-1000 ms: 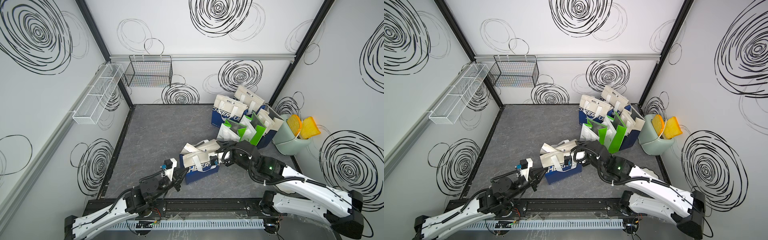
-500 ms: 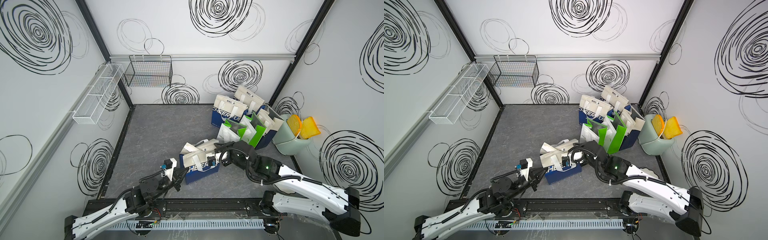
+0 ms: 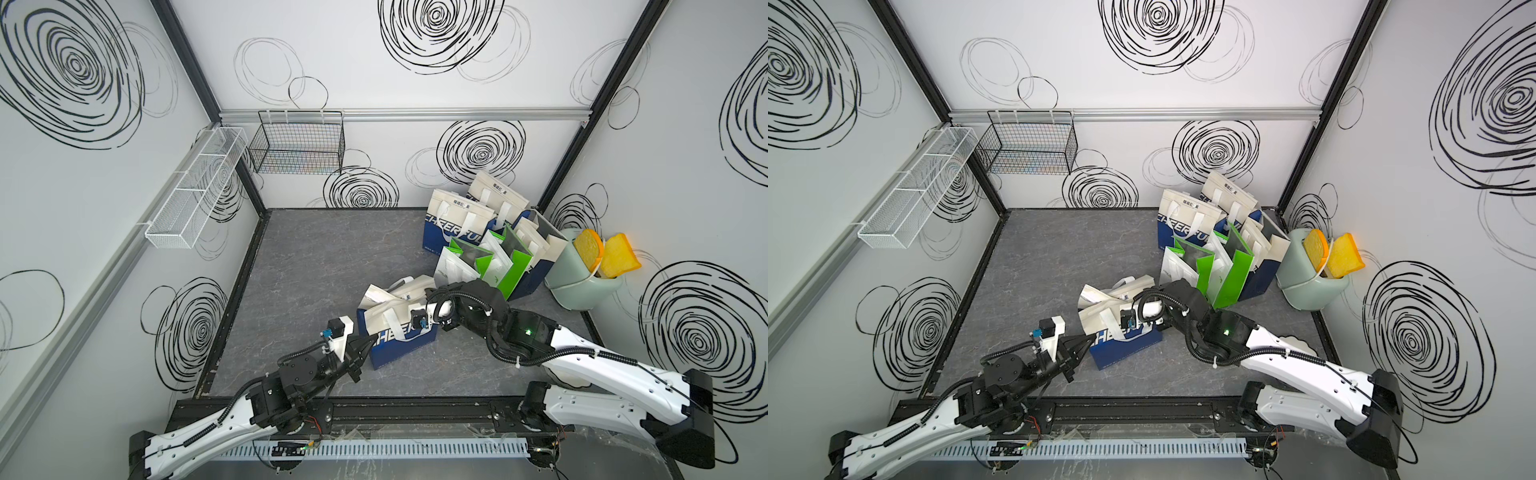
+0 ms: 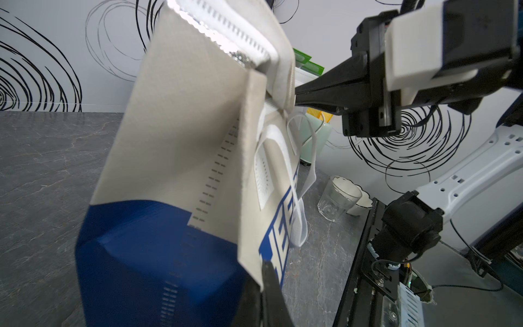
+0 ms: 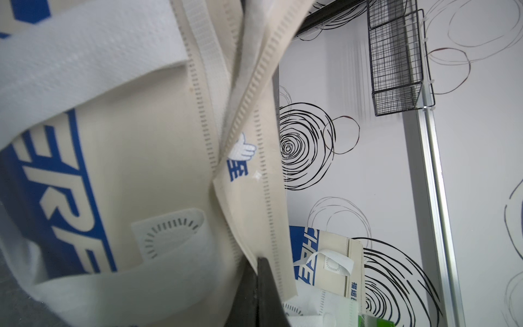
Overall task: Open the takeout bag
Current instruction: Open the takeout bag at the center of the board.
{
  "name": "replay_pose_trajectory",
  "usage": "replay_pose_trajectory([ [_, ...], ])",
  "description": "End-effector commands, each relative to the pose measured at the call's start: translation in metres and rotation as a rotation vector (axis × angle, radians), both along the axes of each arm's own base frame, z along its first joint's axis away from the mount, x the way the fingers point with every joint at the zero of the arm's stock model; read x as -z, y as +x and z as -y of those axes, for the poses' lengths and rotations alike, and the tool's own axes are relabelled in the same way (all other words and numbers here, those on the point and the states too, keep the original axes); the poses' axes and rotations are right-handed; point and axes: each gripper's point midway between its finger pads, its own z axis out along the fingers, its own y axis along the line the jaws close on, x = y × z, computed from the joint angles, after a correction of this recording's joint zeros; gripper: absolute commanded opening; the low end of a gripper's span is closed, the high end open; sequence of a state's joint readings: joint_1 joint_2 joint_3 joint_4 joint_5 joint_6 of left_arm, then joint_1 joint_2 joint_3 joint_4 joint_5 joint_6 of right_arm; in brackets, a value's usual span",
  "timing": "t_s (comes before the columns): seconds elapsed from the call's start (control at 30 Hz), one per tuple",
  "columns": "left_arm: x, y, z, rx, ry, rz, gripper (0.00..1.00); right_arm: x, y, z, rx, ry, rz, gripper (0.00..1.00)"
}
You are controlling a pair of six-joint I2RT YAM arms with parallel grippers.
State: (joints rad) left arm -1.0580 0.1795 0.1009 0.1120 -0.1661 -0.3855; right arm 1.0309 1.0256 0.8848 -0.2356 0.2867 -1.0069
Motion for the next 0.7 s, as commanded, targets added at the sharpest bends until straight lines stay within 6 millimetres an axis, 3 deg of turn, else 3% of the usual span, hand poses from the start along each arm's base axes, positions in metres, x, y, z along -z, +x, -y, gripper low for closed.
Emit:
replay_pose_trajectory([
  [0.0, -0.007, -0.002, 0.001, 0.012, -0.029, 0.004, 0.0, -0.049, 0.006, -0.009, 0.035, 0.206, 0.002, 0.0],
  [0.3, -0.006, -0.002, 0.0, 0.01, -0.022, 0.002, 0.0, -0.086, 0.004, -0.013, 0.013, 0.433, -0.187, 0.0],
  [0.67, -0.005, -0.002, 0.002, 0.017, -0.016, 0.0, 0.0, -0.123, 0.018, 0.003, 0.051, 0.646, -0.358, 0.0],
])
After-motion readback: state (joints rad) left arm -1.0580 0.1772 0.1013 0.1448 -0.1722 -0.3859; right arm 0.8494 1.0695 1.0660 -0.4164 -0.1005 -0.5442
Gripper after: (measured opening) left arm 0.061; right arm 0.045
